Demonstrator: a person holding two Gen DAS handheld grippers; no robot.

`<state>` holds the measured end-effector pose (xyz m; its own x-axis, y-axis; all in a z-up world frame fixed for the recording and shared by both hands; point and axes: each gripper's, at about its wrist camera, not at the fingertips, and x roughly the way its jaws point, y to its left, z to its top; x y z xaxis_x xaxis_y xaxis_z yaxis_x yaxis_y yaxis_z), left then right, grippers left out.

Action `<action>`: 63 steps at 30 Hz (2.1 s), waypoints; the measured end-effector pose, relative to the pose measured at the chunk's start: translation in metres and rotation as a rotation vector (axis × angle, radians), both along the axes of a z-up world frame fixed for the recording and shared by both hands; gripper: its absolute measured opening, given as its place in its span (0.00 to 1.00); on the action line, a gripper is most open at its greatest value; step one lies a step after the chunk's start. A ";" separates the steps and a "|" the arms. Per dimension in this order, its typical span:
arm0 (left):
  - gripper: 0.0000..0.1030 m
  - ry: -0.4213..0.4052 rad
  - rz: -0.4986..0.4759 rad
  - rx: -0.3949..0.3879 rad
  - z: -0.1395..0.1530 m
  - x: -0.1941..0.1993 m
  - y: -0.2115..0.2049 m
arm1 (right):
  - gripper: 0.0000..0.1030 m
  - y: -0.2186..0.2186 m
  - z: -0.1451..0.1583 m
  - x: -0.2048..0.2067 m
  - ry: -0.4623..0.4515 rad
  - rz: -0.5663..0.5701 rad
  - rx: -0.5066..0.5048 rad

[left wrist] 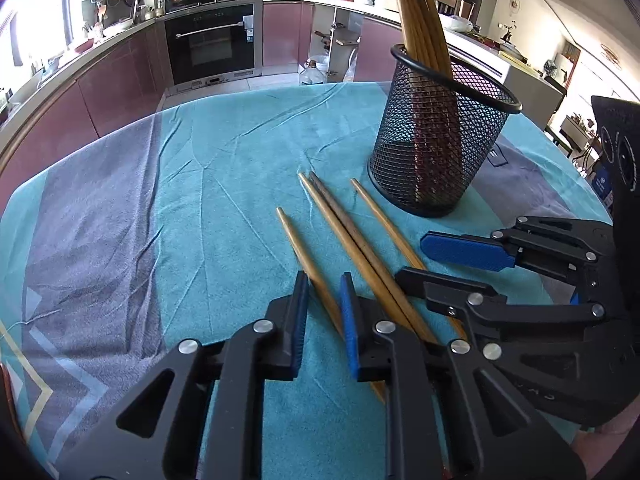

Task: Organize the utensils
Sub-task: 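Move both grippers back to the pile and close each on a chopstick, then lift both grippers' chopsticks upright toward the mesh cup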

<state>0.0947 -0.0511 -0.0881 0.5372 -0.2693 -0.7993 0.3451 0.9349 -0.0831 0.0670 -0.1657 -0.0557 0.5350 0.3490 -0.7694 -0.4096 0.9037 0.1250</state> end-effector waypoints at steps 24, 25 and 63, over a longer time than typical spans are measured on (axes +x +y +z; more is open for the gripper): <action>0.07 0.010 0.062 -0.053 -0.002 -0.001 0.003 | 0.05 -0.015 0.003 0.000 0.026 -0.043 0.098; 0.07 0.011 0.062 -0.056 -0.002 -0.001 0.003 | 0.05 -0.016 0.005 -0.001 0.023 -0.041 0.105; 0.07 -0.088 0.016 -0.158 0.054 -0.035 0.017 | 0.05 -0.047 0.053 -0.038 -0.091 -0.009 0.256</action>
